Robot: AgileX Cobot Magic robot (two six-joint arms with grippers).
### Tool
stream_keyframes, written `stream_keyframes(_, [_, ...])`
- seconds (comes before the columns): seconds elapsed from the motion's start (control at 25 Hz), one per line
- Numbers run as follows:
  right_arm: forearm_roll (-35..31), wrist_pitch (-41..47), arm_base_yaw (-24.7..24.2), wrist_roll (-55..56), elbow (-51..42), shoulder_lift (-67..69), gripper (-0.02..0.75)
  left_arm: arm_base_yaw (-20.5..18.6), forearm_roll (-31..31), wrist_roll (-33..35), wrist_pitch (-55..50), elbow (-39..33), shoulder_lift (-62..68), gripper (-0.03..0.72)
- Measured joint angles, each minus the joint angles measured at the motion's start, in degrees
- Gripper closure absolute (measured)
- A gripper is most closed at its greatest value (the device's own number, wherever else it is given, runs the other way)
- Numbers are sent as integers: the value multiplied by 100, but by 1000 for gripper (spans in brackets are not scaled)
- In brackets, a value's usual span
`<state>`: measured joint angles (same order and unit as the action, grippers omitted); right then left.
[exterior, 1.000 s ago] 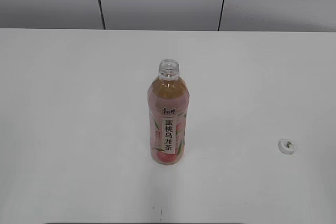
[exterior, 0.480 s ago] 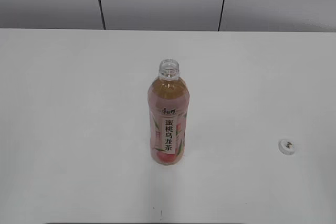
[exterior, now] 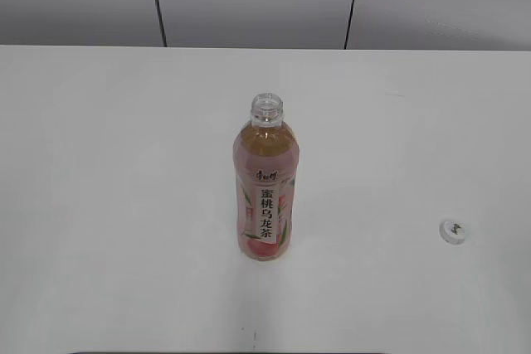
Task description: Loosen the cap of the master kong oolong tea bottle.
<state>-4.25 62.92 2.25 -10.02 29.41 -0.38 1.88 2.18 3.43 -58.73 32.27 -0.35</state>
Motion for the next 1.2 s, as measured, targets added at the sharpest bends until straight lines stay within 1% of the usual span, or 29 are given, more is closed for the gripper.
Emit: stream_keyframes(1.2, [0,0,0,0,0,0,246,-18,0,0,0,0,0,445])
